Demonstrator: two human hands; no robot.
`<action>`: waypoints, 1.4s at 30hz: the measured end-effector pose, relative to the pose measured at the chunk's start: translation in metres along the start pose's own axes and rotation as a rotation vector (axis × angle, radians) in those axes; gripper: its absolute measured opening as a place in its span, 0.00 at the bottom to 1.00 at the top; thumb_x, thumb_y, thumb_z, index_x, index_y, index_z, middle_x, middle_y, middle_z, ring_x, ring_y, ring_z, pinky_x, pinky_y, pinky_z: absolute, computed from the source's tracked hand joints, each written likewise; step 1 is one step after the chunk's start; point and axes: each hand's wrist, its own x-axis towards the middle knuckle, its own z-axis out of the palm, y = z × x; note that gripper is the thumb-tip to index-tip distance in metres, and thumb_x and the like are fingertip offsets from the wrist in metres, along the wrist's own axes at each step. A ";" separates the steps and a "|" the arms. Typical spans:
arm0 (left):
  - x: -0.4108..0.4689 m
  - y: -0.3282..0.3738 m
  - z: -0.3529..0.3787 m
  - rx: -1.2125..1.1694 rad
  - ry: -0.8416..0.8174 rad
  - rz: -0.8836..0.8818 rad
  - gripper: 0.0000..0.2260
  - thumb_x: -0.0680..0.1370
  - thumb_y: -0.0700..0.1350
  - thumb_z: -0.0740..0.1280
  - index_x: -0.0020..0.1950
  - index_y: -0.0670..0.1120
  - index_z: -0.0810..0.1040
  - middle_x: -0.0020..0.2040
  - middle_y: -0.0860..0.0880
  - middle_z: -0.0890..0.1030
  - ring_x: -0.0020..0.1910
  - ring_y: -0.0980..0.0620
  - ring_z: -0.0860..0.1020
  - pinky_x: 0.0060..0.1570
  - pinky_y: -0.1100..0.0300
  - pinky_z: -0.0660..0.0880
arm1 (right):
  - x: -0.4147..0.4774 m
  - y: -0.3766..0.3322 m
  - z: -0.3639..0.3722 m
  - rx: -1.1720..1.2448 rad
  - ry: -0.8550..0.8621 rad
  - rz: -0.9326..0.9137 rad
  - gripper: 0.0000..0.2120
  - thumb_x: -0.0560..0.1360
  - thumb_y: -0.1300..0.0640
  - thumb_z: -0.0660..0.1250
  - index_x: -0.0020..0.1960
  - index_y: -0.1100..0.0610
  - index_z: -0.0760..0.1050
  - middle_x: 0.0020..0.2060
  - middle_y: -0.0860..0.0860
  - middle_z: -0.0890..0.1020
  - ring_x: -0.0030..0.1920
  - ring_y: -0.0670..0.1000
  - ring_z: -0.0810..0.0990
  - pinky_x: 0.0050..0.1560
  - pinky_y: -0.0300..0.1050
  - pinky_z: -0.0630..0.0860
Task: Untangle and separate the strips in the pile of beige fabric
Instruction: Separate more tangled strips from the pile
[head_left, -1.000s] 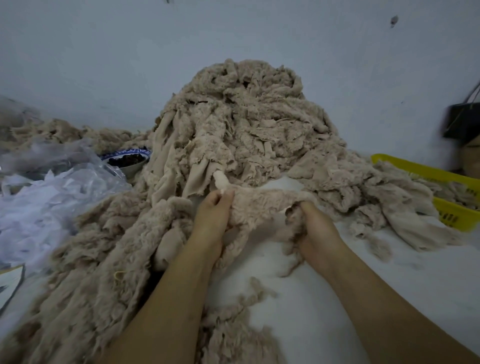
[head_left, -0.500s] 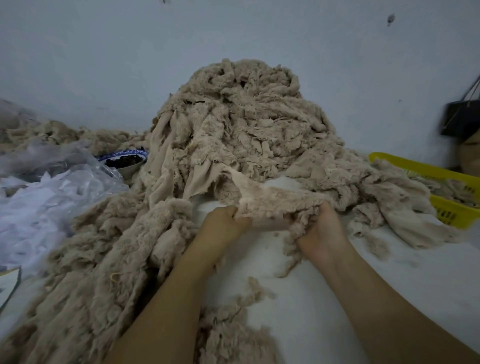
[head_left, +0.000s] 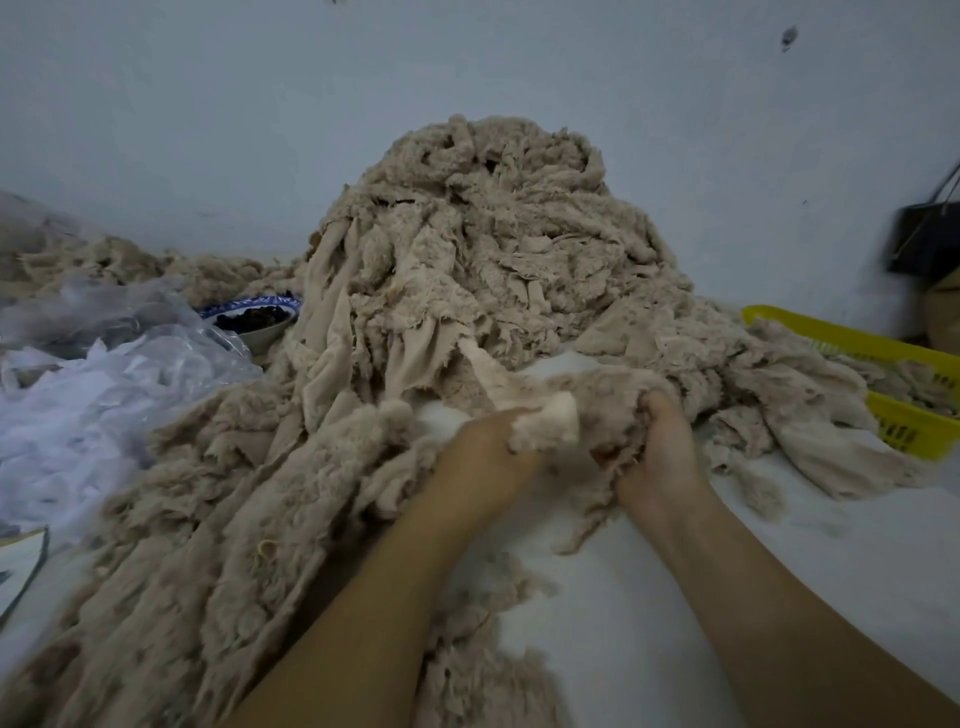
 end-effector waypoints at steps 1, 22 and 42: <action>-0.003 0.003 0.007 -0.019 -0.092 0.011 0.07 0.79 0.49 0.67 0.45 0.60 0.81 0.33 0.61 0.80 0.34 0.63 0.78 0.29 0.74 0.69 | -0.002 0.001 0.002 -0.103 0.016 -0.031 0.16 0.80 0.59 0.57 0.40 0.58 0.81 0.34 0.53 0.83 0.33 0.51 0.83 0.30 0.40 0.79; 0.008 -0.005 -0.022 0.537 0.278 0.153 0.14 0.74 0.41 0.66 0.59 0.46 0.77 0.55 0.47 0.78 0.55 0.44 0.75 0.47 0.52 0.70 | -0.001 0.013 0.001 -1.106 -0.057 -0.522 0.19 0.83 0.51 0.60 0.35 0.54 0.63 0.24 0.45 0.68 0.23 0.40 0.66 0.25 0.31 0.63; 0.002 0.004 -0.025 -0.505 -0.188 -0.332 0.25 0.67 0.75 0.62 0.47 0.61 0.86 0.46 0.53 0.87 0.47 0.57 0.85 0.49 0.60 0.80 | -0.015 0.030 0.012 -1.056 -0.442 -0.365 0.05 0.75 0.35 0.63 0.49 0.31 0.74 0.47 0.31 0.81 0.48 0.31 0.79 0.41 0.23 0.71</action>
